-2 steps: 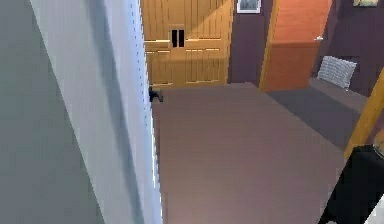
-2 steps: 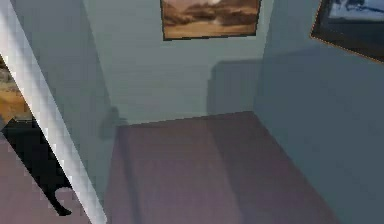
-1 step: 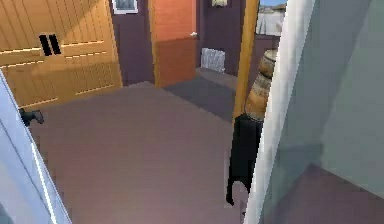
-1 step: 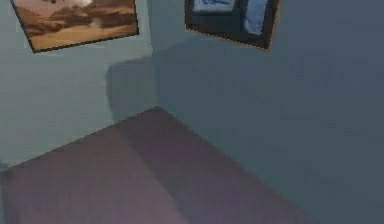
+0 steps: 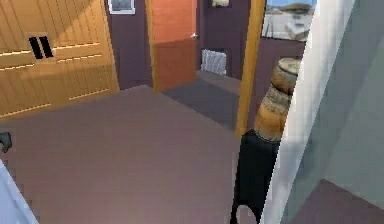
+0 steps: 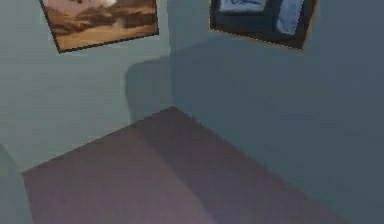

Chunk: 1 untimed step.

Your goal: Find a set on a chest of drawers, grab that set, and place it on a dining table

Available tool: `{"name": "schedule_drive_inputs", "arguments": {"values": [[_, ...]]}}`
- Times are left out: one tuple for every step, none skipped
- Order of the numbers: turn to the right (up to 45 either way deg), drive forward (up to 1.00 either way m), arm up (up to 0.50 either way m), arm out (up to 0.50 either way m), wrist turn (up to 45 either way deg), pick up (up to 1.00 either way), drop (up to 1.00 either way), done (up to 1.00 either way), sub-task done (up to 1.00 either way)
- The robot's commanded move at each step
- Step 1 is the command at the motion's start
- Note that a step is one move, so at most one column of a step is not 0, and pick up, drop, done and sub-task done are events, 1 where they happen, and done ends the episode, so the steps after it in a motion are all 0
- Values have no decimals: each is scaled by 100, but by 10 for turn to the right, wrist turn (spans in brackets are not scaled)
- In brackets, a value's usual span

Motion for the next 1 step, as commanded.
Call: {"name": "schedule_drive_inputs", "arguments": {"values": [[450, 0, 0, 0, 0, 0, 0, 0, 0]]}}
